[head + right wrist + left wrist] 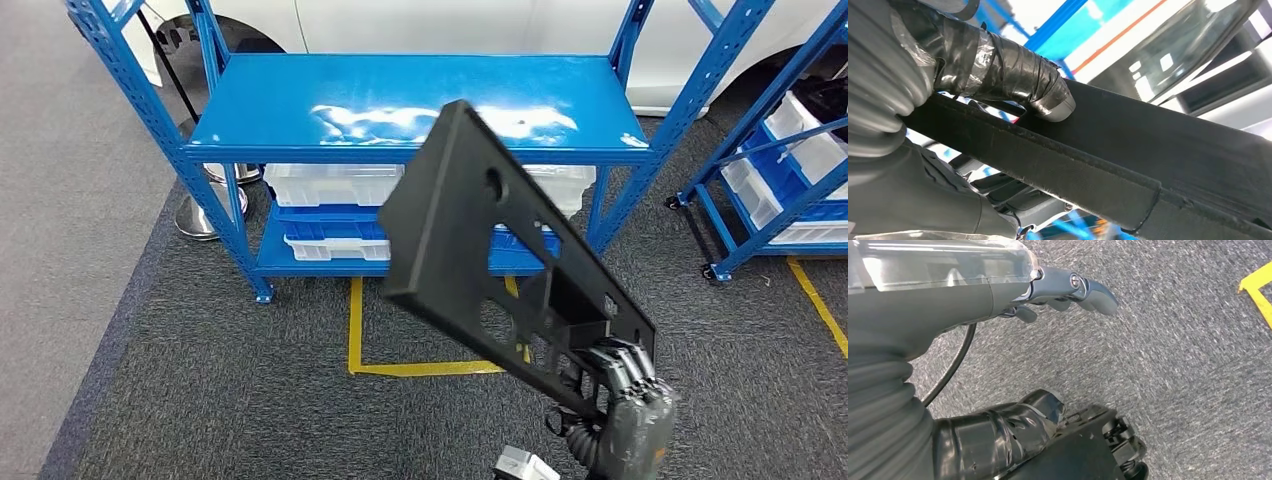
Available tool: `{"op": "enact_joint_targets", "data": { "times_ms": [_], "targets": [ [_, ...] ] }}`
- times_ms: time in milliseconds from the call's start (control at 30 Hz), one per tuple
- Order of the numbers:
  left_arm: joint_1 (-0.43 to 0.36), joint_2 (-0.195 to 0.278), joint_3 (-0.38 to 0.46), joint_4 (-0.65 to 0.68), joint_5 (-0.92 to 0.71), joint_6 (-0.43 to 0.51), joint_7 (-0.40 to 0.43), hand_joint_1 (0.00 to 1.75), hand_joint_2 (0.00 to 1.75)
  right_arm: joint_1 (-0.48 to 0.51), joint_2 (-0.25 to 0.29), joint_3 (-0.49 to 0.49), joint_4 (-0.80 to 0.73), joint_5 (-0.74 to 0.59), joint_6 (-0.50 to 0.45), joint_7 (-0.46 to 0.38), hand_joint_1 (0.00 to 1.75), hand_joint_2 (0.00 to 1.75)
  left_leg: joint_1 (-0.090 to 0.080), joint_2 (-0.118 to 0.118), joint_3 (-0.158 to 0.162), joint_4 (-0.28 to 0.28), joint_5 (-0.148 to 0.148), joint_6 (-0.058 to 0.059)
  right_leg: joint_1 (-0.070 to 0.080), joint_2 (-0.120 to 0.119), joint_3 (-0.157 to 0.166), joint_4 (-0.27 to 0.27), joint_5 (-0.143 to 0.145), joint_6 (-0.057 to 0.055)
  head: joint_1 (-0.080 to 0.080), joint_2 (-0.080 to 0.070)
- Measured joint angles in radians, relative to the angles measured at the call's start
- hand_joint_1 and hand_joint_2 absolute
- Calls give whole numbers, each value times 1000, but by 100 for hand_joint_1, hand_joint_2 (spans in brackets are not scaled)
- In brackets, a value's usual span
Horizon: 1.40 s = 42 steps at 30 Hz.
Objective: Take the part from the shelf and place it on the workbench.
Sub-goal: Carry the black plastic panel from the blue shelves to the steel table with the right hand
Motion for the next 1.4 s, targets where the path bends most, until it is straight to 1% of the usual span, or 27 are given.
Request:
{"op": "enact_joint_targets", "data": {
  "times_ms": [67,100,200,233,300,367,400,433,467,500,567,600,667,733,800,867,900,933,967,1033,1100,1133,1200,1267,1333,1367,1400],
  "targets": [
    [0,0,2,0,4,1,0,0,175,15,9,-28,-19,-53,0,-6,175,175,-5,5,-2,7,-5,-10,5,-19,57,-113,33,-6,-1,0],
    [0,0,4,0,6,2,0,0,175,24,11,-38,-26,-80,0,-7,175,175,-7,8,-2,9,-7,-15,8,-24,68,-139,35,-10,-1,0],
    [0,0,11,0,8,4,0,0,175,54,19,-68,-42,-131,-2,-9,175,175,-7,19,-3,11,-10,-30,10,-12,65,-148,39,-27,-1,0],
    [0,0,13,0,9,4,-1,0,175,60,24,-79,-46,-141,-2,-14,175,175,-6,16,-7,22,-21,-35,8,-8,64,-151,42,-34,-1,0],
    [0,0,18,0,10,5,-3,0,175,68,36,-97,-54,-158,-2,-28,175,175,-4,1,-39,99,-76,-43,6,0,61,-155,48,-46,-2,0],
    [2,0,22,0,11,5,-6,0,175,74,45,-112,-58,-173,-2,-42,175,175,-3,-11,-94,227,-141,-46,9,10,55,-155,52,-52,-2,0],
    [3,0,23,0,10,5,-7,0,175,78,49,-119,-58,-179,-2,-48,175,175,-2,-14,-112,270,-153,-45,11,16,53,-154,53,-53,-2,0],
    [4,0,24,0,10,5,-7,0,175,82,53,-125,-60,-184,-2,-55,175,175,-3,-16,-114,279,-146,-43,12,22,52,-153,54,-54,-2,0],
    [4,0,24,0,10,5,-8,0,175,85,58,-130,-62,-188,-2,-60,175,175,-3,-18,-96,248,-119,-39,14,30,52,-152,54,-55,-2,0],
    [4,0,25,0,10,5,-8,0,175,87,62,-134,-65,-191,-2,-63,175,175,-5,-26,-63,184,-82,-33,14,38,52,-151,54,-55,-2,0],
    [4,1,25,0,10,5,-9,0,175,89,69,-140,-72,-195,-2,-67,175,175,-8,-54,1,54,-33,-20,16,53,51,-148,56,-51,-2,0],
    [3,1,26,0,11,5,-10,0,175,90,72,-143,-74,-196,-2,-68,175,175,-10,-65,17,17,-25,-15,15,59,48,-147,59,-47,-1,0],
    [2,1,26,0,10,6,-10,0,175,92,76,-148,-76,-200,-2,-69,175,175,-13,-65,24,-3,-25,-12,11,71,43,-150,65,-35,-2,0],
    [2,1,26,0,10,7,-9,0,175,95,79,-154,-79,-204,-2,-71,175,175,-9,-49,29,-19,-12,-3,11,66,38,-143,61,-25,-1,0],
    [2,0,26,0,8,8,-8,0,175,96,81,-157,-83,-207,-2,-73,175,175,-5,-31,32,-34,-1,6,12,40,8,-78,15,-17,0,0],
    [3,0,26,0,8,8,-7,0,175,97,81,-160,-84,-208,-2,-74,175,175,-7,-12,30,-34,0,9,7,22,-47,42,-49,-8,0,0],
    [4,0,26,0,8,8,-7,0,175,97,81,-161,-84,-208,-2,-74,175,175,-7,-3,29,-33,0,8,4,19,-67,89,-65,-3,0,0],
    [4,0,26,0,8,8,-7,0,175,98,81,-163,-84,-208,-2,-74,175,175,-6,6,28,-32,-1,7,-1,16,-74,107,-63,1,0,0],
    [4,0,26,0,8,8,-7,0,175,98,81,-165,-84,-209,-2,-75,175,175,-5,15,28,-29,-3,4,-5,11,-60,84,-42,5,0,0],
    [3,-1,26,0,8,8,-6,0,175,98,81,-168,-84,-209,-2,-75,175,175,-3,29,29,-21,-12,-6,-10,-14,9,-39,15,10,0,0],
    [2,-1,26,0,8,8,-6,0,175,97,82,-168,-85,-209,-2,-75,175,175,-6,39,28,-8,-22,-19,-7,-33,54,-129,40,2,-1,0],
    [1,-1,26,0,8,8,-6,0,175,97,82,-169,-85,-209,-2,-75,175,175,-8,44,28,-5,-24,-25,-3,-34,57,-139,36,-6,-2,0],
    [0,-1,26,0,8,9,-5,0,175,98,84,-172,-88,-211,-2,-77,175,175,-7,52,29,-5,-27,-35,0,-18,52,-141,40,-22,-4,0],
    [0,-1,26,0,8,9,-5,0,175,100,87,-176,-91,-215,-2,-78,175,175,-2,34,21,19,-51,-44,0,-4,51,-145,44,-35,-3,0],
    [1,-1,27,0,9,10,-5,0,175,101,92,-177,-95,-218,-2,-79,175,175,1,2,-22,117,-111,-48,0,10,50,-147,47,-45,-4,0],
    [2,-1,27,0,9,10,-4,0,175,100,93,-177,-95,-219,-2,-79,175,175,1,-8,-54,186,-143,-47,3,18,49,-147,48,-48,-4,0],
    [3,-1,27,0,10,10,-4,0,175,101,94,-178,-95,-220,-2,-79,175,175,1,-12,-82,245,-162,-45,6,28,48,-147,49,-50,-4,0]
  ]
}}
